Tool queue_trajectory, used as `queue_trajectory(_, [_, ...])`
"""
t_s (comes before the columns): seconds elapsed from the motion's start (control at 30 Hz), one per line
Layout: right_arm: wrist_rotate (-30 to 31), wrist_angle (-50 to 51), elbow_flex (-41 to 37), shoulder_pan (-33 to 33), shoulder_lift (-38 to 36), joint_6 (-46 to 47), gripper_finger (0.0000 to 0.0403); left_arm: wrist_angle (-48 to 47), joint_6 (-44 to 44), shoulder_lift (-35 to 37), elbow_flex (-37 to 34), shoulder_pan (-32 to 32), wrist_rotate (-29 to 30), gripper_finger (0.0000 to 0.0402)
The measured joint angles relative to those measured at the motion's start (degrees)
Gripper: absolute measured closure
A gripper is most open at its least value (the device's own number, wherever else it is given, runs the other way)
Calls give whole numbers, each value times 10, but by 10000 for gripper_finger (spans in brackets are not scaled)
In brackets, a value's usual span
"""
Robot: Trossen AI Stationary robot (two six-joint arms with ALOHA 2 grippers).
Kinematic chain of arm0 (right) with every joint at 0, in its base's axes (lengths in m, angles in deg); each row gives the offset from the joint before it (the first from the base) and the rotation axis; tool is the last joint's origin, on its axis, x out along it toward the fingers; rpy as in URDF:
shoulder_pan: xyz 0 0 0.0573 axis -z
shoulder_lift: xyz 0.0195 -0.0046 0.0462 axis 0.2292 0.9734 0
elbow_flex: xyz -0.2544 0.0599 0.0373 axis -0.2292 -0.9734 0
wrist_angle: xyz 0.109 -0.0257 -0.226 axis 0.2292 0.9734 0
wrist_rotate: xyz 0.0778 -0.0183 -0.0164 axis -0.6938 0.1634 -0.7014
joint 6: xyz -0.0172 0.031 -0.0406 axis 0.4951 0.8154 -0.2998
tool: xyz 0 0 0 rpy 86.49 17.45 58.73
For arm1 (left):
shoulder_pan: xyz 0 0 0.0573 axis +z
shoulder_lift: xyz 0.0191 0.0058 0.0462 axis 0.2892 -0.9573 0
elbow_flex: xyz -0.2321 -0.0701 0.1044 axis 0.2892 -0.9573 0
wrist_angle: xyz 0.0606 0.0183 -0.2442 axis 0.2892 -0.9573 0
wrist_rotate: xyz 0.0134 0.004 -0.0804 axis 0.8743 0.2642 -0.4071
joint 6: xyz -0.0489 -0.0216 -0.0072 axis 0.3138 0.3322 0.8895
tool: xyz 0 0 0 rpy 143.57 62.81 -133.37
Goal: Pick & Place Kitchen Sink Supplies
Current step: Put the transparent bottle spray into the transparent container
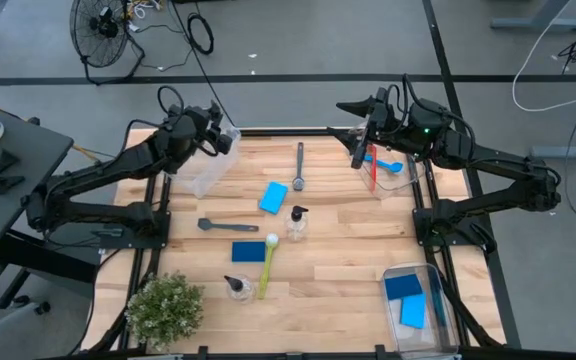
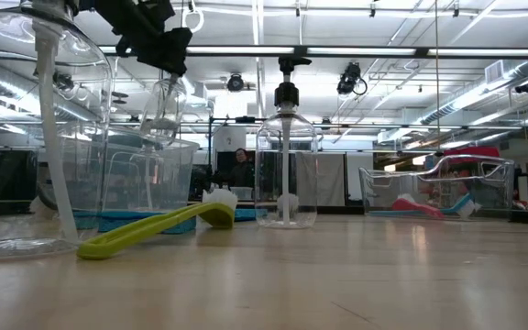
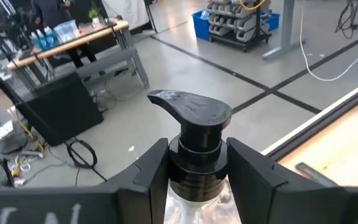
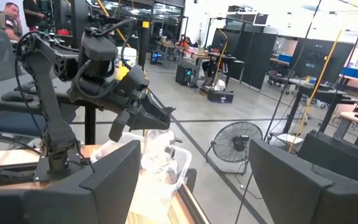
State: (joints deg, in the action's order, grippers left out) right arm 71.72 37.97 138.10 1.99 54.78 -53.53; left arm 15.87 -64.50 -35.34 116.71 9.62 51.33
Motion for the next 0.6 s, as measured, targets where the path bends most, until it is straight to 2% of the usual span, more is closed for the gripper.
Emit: queue_trajectory(0.6, [0, 0, 0, 0, 0, 0, 101, 154, 54, -4, -154, 5, 3, 262])
